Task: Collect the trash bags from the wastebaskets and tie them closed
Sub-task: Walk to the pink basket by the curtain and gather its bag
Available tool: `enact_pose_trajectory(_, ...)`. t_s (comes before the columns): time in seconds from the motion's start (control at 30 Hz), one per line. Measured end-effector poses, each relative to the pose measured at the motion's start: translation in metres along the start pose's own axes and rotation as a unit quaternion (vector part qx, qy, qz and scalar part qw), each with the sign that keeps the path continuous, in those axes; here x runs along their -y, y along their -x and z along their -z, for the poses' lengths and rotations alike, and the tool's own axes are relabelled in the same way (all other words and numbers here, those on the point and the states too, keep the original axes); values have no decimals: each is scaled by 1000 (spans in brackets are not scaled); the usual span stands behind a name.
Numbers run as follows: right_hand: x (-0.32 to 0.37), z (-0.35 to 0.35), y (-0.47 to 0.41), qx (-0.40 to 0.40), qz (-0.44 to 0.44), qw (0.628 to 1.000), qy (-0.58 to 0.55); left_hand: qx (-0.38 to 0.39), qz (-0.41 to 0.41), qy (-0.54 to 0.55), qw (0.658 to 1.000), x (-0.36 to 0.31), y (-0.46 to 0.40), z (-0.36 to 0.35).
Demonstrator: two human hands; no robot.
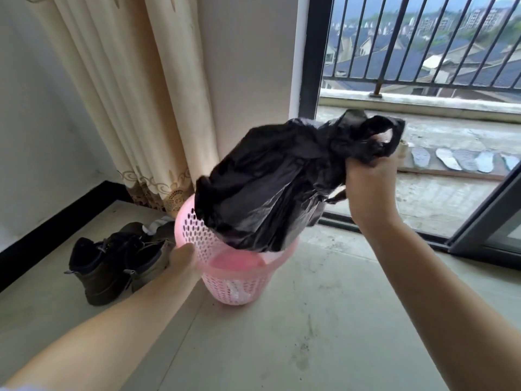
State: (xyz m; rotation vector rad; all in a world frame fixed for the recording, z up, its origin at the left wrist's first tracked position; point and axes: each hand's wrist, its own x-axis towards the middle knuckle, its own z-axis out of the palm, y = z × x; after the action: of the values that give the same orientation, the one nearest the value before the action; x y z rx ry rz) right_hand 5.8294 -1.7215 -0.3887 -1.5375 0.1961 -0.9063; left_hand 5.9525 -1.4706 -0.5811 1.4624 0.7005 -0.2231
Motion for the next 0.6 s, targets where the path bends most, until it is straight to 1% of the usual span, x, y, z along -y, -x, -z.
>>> enact_pose_trajectory(0.07,12,10,-3,-29,31,999,-21,-38,18,26,999,1,-4,-10)
enact_pose_trajectory(0.17,25,26,-10,-49,70,996,-36,-52,16,9,998,7,1,-23)
enact_pose_trajectory(0.27,27,40,-11,-49,74,996,31,-94,21,-1,995,6,1,-29)
enact_pose_trajectory(0.33,21,47,-8,-32,61,993,100,-100,34,32,994,3,0,-30)
enact_pose_trajectory(0.4,13,50,-4,19,42,988,146,-91,38,60,993,1,-3,-30)
enact_pose_trajectory(0.47,0,49,4,98,-1,975,198,-79,40,74,993,3,-9,-30)
enact_pose_trajectory(0.53,-24,49,14,163,-71,943,281,-56,38,81,994,5,-13,-26)
enact_pose_trajectory(0.6,-51,51,25,210,-145,902,349,-27,33,76,996,6,-16,-23)
